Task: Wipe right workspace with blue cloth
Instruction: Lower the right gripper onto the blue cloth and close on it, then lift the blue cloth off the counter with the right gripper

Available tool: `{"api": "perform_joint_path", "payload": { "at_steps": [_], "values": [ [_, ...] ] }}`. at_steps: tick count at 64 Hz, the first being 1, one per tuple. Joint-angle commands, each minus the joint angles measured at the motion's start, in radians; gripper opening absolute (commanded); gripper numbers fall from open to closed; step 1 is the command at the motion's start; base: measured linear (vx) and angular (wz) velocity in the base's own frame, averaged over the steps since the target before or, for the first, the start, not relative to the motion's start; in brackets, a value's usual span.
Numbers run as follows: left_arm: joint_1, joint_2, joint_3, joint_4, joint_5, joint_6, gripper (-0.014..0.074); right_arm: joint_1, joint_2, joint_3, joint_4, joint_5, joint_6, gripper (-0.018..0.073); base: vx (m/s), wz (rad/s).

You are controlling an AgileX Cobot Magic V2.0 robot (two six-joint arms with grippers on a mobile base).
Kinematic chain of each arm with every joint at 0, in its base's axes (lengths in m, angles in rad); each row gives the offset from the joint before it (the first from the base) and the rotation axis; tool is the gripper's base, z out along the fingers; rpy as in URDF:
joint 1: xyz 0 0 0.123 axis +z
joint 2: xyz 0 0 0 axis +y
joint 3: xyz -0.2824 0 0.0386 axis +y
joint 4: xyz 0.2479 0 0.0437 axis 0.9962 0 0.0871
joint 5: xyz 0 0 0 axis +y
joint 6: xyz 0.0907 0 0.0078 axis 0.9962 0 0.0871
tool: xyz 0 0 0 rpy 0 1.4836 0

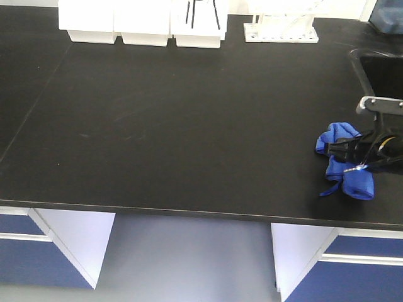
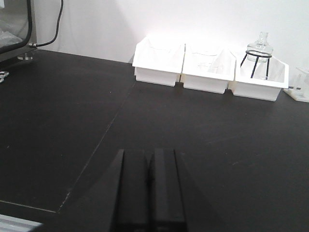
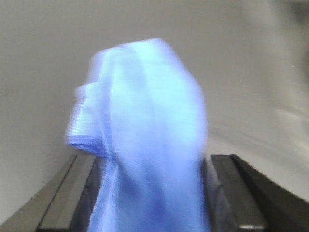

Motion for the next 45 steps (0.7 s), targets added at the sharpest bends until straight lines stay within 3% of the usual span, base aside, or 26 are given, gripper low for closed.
{"api": "perform_joint_path", "payload": {
  "at_steps": [1, 10, 24, 33, 45],
  "values": [
    [-0.004, -0.007, 0.031, -0.006, -0.083, -0.008, -0.0006, -0.002, 0.001, -0.027, -0.001, -0.065, -0.011, 0.0466, 0.0, 0.0],
    [-0.004, -0.007, 0.031, -0.006, -0.083, -0.008, -0.0006, -0.002, 0.014, -0.027, 0.005, -0.064, -0.011, 0.0326, 0.0, 0.0],
    [-0.004, -0.007, 0.031, -0.006, -0.083, -0.008, -0.0006, -0.002, -0.068, -0.027, -0.01, -0.076, -0.012, -0.0014, 0.0, 0.0],
    [-0.004, -0.007, 0.031, -0.006, -0.083, -0.008, -0.0006, -0.002, -0.175, -0.027, -0.066, -0.051, -0.012, -0.0011, 0.0, 0.0],
    [-0.004, -0.007, 0.031, -0.006, -0.083, -0.008, -0.0006, -0.002, -0.346, -0.027, -0.079, 0.116, -0.011, -0.0006, 0.0, 0.0]
  ]
}}
